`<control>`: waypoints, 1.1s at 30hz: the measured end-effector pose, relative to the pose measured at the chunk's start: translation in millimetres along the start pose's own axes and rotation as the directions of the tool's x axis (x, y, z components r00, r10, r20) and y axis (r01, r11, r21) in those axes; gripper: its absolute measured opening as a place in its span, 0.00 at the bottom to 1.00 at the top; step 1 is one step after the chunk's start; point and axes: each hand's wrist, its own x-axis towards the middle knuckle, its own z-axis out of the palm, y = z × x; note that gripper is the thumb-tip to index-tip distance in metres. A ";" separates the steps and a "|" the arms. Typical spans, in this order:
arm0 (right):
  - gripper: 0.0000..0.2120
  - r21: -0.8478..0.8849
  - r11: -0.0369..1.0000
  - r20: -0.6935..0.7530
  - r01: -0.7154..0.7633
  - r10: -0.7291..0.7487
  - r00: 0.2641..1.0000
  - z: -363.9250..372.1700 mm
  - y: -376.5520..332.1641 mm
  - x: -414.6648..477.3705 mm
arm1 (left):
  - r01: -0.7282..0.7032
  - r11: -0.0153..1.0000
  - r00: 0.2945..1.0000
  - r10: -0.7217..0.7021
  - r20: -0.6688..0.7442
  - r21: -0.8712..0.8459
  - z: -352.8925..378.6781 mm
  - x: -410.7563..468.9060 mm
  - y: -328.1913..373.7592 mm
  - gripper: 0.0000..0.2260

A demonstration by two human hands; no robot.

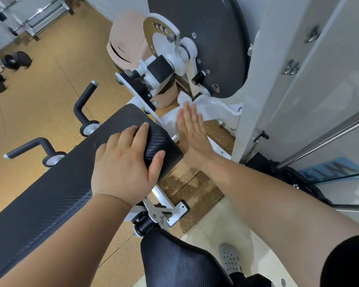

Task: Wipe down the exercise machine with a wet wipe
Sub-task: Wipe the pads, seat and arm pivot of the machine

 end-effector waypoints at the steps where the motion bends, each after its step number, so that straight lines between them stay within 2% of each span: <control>1: 0.35 -0.087 0.996 0.034 0.036 -0.033 0.999 -6.3 7.0 4.1 | 0.000 1.000 1.000 0.000 -0.003 0.002 0.0 0.0 -0.4 0.31; 2: 0.36 -0.187 0.979 0.024 0.078 -0.075 0.997 -11.0 17.8 7.7 | 0.001 1.000 1.000 -0.001 -0.001 0.004 0.1 0.4 -0.3 0.31; 3: 0.40 -0.175 0.982 0.074 0.073 -0.061 0.995 -20.9 26.8 13.6 | 0.002 1.000 1.000 -0.002 0.003 0.005 0.2 0.4 -0.4 0.31; 4: 0.43 -0.098 0.995 0.135 0.003 0.010 0.991 -30.8 34.8 18.4 | 0.002 1.000 1.000 -0.002 0.005 0.004 0.3 0.3 -0.3 0.31; 5: 0.45 -0.051 0.994 0.136 -0.093 0.099 0.986 -33.9 42.0 21.8 | 0.001 1.000 1.000 -0.001 0.005 0.003 0.5 0.4 -0.3 0.31; 7: 0.47 -0.074 0.984 0.125 -0.163 0.172 0.977 -40.8 40.8 23.9 | 0.001 1.000 1.000 -0.001 0.000 -0.002 0.5 0.4 -0.9 0.31; 8: 0.45 -0.072 0.989 0.120 -0.128 0.136 0.983 -36.3 34.0 24.1 | -0.002 1.000 1.000 0.002 -0.005 -0.004 0.7 0.4 -0.9 0.31; 9: 0.44 -0.108 0.994 0.118 -0.030 0.043 0.992 -31.4 22.5 24.1 | -0.005 1.000 1.000 0.005 -0.010 -0.005 0.8 0.1 -0.9 0.31; 11: 0.40 -0.292 0.931 0.106 0.219 -0.196 0.975 -17.4 -0.1 20.8 | -0.007 1.000 1.000 0.007 -0.016 -0.003 0.8 -0.2 -1.0 0.31; 13: 0.39 -0.350 0.872 0.154 0.343 -0.308 0.939 -18.3 0.9 22.3 | -0.006 1.000 1.000 0.006 -0.012 -0.001 0.5 0.4 -1.1 0.31; 14: 0.41 -0.339 0.868 0.195 0.363 -0.313 0.930 -24.2 7.4 25.5 | -0.005 1.000 1.000 0.005 -0.008 -0.001 0.6 0.4 -1.2 0.31; 15: 0.43 -0.271 0.905 0.224 0.327 -0.271 0.936 -33.1 15.6 29.8 | -0.006 1.000 1.000 0.006 -0.006 -0.001 0.9 0.5 -1.5 0.31; 17: 0.41 -0.110 0.985 0.208 0.134 -0.109 0.972 -43.8 36.7 37.6 | -0.007 1.000 1.000 0.007 -0.012 0.001 1.4 0.6 -2.3 0.32; 19: 0.40 -0.072 0.997 0.171 -0.031 0.043 0.984 -47.8 52.0 34.4 | -0.007 1.000 1.000 0.008 -0.018 0.004 2.1 0.6 -2.6 0.31; 22: 0.46 -0.046 0.989 0.161 -0.141 0.147 0.976 -38.6 33.7 17.5 | -0.012 1.000 1.000 0.012 -0.027 0.009 2.7 0.6 -2.7 0.31; 23: 0.45 -0.017 0.988 0.143 -0.156 0.156 0.977 -34.2 23.4 12.1 | -0.012 1.000 0.999 0.013 -0.034 0.008 2.9 0.6 -2.7 0.31; 26: 0.42 0.002 0.997 0.095 -0.076 0.075 0.993 -25.3 16.3 -6.0 | -0.014 1.000 0.999 0.014 -0.035 0.006 3.5 0.0 -2.9 0.31; 28: 0.46 0.052 0.982 0.177 -0.184 0.172 0.969 -31.2 24.3 -10.0 | -0.012 1.000 0.999 0.012 -0.033 0.007 3.4 0.2 -3.3 0.31; 30: 0.46 0.134 0.939 0.187 -0.317 0.290 0.939 -37.4 23.0 -9.2 | -0.020 1.000 0.999 0.020 -0.029 0.001 2.5 0.0 -3.5 0.31; 31: 0.45 0.173 0.927 0.177 -0.333 0.303 0.936 -40.2 16.4 -7.5 | -0.024 1.000 0.999 0.024 -0.031 -0.008 1.5 -0.5 -3.7 0.32; 33: 0.46 0.273 0.931 0.191 -0.242 0.194 0.962 -48.6 1.1 -3.9 | -0.036 0.999 0.999 0.034 -0.042 -0.040 -1.5 -1.4 -4.3 0.32</control>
